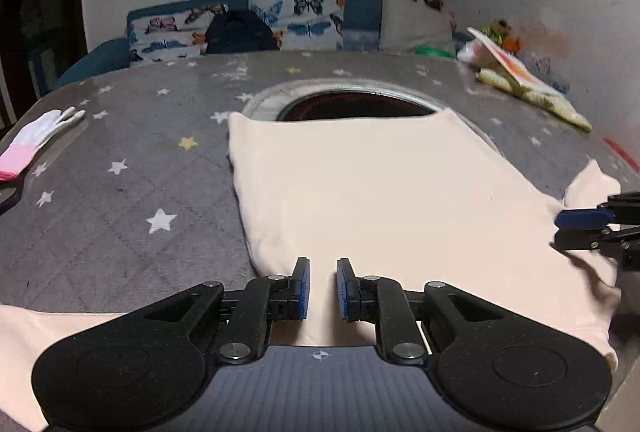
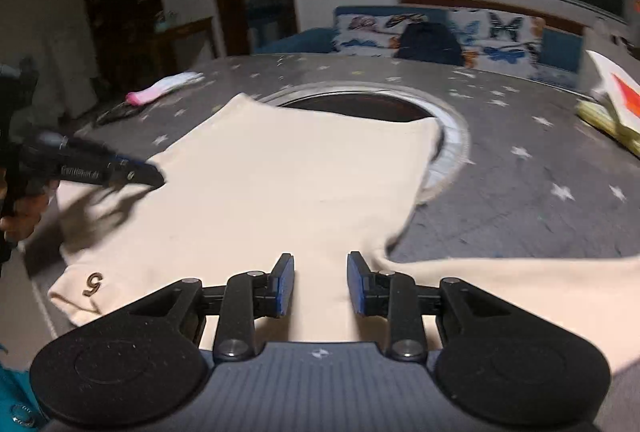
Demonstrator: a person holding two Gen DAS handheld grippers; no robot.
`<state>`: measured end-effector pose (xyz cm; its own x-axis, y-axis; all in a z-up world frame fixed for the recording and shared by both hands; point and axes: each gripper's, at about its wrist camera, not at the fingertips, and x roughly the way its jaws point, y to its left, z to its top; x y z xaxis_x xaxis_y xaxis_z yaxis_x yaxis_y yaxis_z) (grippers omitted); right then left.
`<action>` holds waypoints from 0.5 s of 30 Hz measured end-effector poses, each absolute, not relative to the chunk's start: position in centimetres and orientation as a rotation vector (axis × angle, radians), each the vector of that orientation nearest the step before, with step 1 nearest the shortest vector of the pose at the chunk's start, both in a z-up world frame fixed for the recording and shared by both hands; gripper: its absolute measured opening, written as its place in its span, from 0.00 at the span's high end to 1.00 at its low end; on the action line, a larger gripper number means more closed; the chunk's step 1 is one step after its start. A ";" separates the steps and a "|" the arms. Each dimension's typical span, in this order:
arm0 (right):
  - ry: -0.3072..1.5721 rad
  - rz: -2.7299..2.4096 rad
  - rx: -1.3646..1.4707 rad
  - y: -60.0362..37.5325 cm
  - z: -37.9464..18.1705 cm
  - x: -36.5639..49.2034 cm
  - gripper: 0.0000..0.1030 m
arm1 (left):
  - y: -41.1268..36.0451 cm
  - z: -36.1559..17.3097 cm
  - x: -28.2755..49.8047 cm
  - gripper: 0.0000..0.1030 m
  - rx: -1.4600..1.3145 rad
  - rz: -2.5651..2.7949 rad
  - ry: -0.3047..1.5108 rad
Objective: Fold clothes
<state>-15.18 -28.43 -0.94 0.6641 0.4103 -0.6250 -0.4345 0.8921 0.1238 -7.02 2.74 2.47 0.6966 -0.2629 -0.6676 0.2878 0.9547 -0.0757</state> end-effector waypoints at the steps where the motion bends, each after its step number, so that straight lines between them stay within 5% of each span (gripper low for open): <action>1: 0.691 0.463 -0.027 -28.8 -0.8 -15.4 0.73 | 2.9 2.5 -7.1 0.83 0.037 -0.297 0.737; 15: 0.672 0.222 0.018 -35.3 -0.7 -16.4 0.72 | 2.1 3.1 -8.1 0.83 0.061 -0.295 0.722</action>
<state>-16.37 -35.32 -0.66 0.7596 0.2097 -0.6156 -0.1983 0.9762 0.0878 -8.11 2.14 3.09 0.7109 -0.2450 -0.6592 0.2868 0.9569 -0.0463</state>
